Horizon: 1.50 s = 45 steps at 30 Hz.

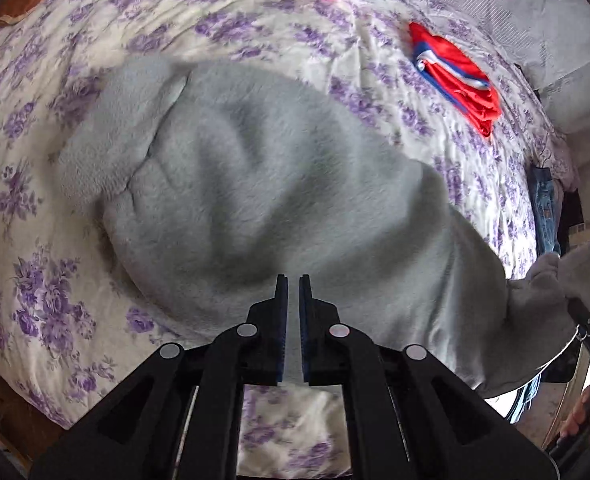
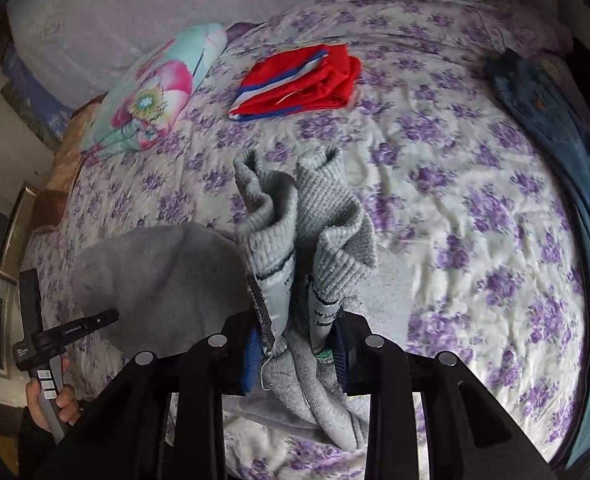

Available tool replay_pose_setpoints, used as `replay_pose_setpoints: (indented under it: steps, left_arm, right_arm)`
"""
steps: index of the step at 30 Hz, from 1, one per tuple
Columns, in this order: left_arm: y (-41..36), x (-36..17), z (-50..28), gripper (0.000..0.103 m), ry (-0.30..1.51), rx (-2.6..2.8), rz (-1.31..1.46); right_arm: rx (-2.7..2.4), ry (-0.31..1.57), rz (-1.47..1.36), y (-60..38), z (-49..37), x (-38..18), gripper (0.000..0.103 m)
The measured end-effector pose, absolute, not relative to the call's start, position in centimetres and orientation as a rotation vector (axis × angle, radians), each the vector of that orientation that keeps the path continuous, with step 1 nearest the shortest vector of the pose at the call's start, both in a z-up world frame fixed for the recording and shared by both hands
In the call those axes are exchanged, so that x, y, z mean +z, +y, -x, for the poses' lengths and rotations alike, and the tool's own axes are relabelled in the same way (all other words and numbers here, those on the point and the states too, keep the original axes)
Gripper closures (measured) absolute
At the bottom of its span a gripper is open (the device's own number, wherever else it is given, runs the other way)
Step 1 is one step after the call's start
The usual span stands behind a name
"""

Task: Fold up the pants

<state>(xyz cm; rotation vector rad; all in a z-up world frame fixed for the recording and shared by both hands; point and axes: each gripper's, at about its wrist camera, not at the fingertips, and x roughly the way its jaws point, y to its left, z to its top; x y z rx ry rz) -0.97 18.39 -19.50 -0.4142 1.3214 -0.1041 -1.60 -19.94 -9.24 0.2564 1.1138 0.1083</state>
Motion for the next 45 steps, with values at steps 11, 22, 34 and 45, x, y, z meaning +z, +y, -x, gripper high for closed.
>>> replay_pose_setpoints:
  steps: [11,22,34,45]
  left_arm:
    - [19.4,-22.0,0.6,0.1,1.357,-0.183,0.43]
    - [19.6,-22.0,-0.1,0.1,1.362,-0.22,0.42]
    - [25.9,-15.8,4.4,0.061,1.22,-0.096,0.485]
    - [31.0,-19.1,6.1,0.039,1.272,-0.073,0.726]
  right_arm:
    - [0.236,1.238,-0.044,-7.3,-0.8,-16.6,0.079]
    - [0.469,1.362,-0.08,-5.5,-0.2,-15.3,0.042]
    - [0.384,1.384,0.013,-5.3,-3.8,-20.6,0.086]
    - [0.429,1.27,-0.095,-7.8,-1.9,-12.4,0.067]
